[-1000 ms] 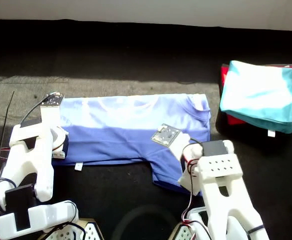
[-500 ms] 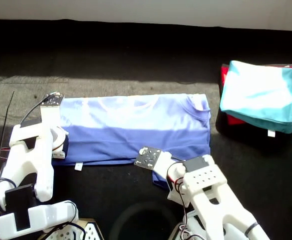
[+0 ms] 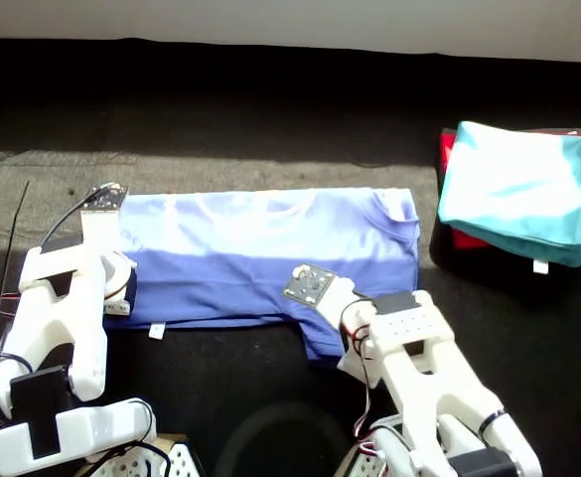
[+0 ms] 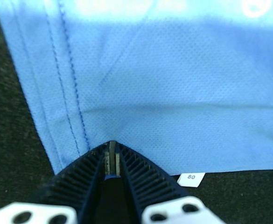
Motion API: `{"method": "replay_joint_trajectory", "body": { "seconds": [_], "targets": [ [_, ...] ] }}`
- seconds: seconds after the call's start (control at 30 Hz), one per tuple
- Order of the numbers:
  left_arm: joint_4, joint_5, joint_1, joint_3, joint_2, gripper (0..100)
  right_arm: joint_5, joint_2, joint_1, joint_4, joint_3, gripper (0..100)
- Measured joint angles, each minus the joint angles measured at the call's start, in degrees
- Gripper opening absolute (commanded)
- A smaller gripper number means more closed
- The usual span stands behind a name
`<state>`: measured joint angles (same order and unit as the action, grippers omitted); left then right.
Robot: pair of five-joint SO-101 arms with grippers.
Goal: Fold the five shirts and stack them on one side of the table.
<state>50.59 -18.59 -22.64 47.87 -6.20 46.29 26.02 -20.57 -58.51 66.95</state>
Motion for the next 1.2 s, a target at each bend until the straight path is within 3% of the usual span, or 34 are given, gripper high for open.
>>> {"method": "replay_joint_trajectory", "body": {
  "seconds": [0.3, 0.47, 0.67, 1.07, 1.2],
  "targets": [
    [0.0, 0.0, 0.0, 0.0, 0.0, 1, 0.18, 1.85, 0.0, -12.75, -13.36, 0.5],
    [0.0, 0.0, 0.0, 0.0, 0.0, 1, 0.35, -0.26, 4.22, -11.96, -21.98, 0.5],
    [0.0, 0.0, 0.0, 0.0, 0.0, 1, 0.18, -13.01, 6.95, -7.38, -33.05, 0.5],
    [-0.18, 0.0, 0.0, 0.26, 0.0, 1, -9.49, -39.74, 7.12, -6.95, -56.35, 1.1],
    [-0.18, 0.0, 0.0, 0.26, 0.0, 1, -12.13, -40.62, 7.12, -6.95, -57.14, 10.4]
  ]
}}
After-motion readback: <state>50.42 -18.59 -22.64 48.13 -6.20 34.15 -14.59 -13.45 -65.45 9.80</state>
